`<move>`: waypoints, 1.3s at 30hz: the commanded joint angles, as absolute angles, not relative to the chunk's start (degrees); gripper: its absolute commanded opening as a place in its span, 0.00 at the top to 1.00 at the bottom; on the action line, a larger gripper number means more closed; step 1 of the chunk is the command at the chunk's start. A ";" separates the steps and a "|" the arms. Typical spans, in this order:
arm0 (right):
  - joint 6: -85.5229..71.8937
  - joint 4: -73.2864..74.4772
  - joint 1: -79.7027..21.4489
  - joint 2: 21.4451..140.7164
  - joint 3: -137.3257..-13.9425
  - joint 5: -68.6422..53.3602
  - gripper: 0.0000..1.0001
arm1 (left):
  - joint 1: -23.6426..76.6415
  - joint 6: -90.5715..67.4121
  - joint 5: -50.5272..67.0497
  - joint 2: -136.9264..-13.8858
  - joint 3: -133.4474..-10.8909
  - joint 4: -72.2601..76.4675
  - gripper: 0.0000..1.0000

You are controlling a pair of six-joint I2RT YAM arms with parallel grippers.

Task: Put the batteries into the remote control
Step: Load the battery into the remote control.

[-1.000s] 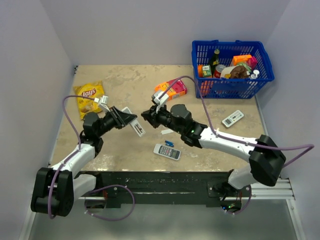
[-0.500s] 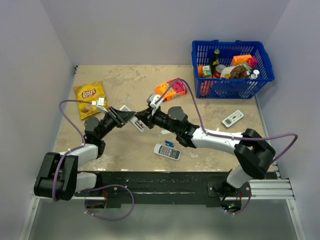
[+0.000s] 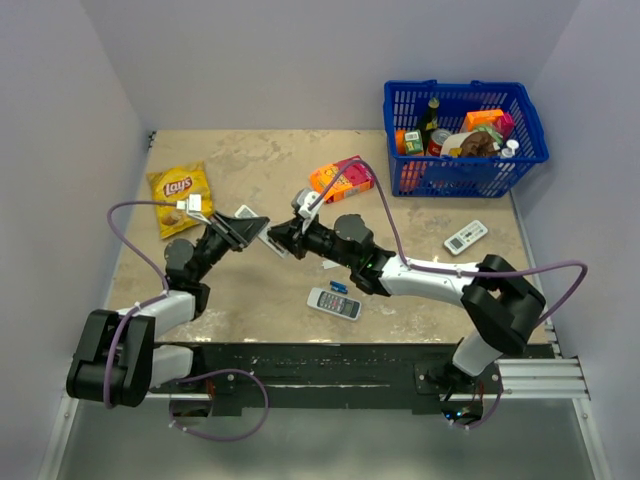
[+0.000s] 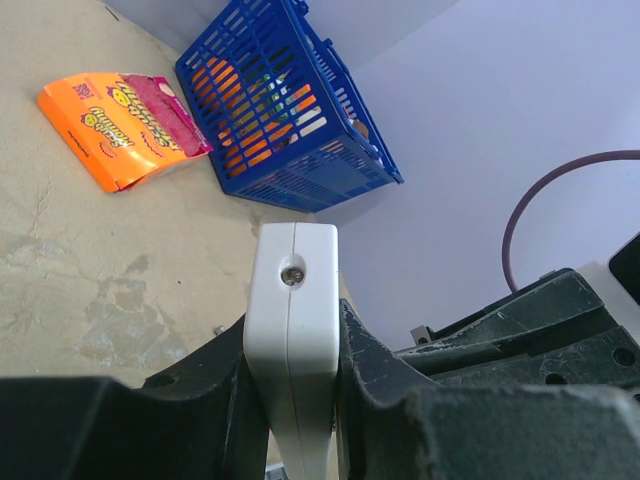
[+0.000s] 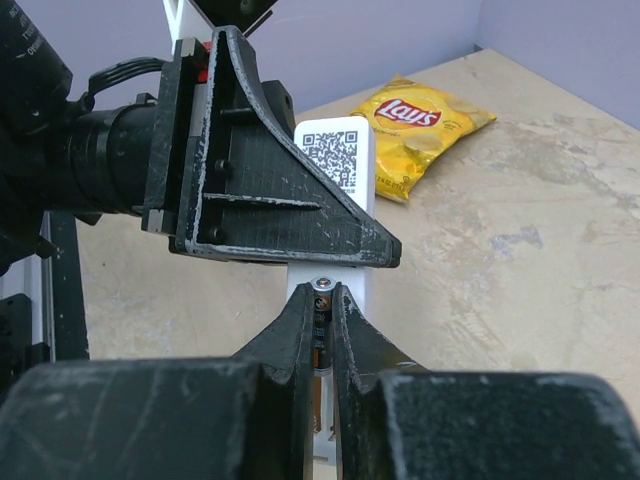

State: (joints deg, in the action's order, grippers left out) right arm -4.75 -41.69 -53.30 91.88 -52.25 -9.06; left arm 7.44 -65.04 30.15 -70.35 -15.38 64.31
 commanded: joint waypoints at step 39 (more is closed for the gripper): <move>-0.62 -35.60 -53.53 94.48 -55.20 -10.63 0.94 | 7.03 -67.06 26.63 -66.80 -13.01 74.62 1.00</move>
State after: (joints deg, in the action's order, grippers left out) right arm -2.28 -38.02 -53.54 93.49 -53.36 -11.53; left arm 7.18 -66.26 27.75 -69.01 -13.13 66.81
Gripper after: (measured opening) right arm 0.070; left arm 0.299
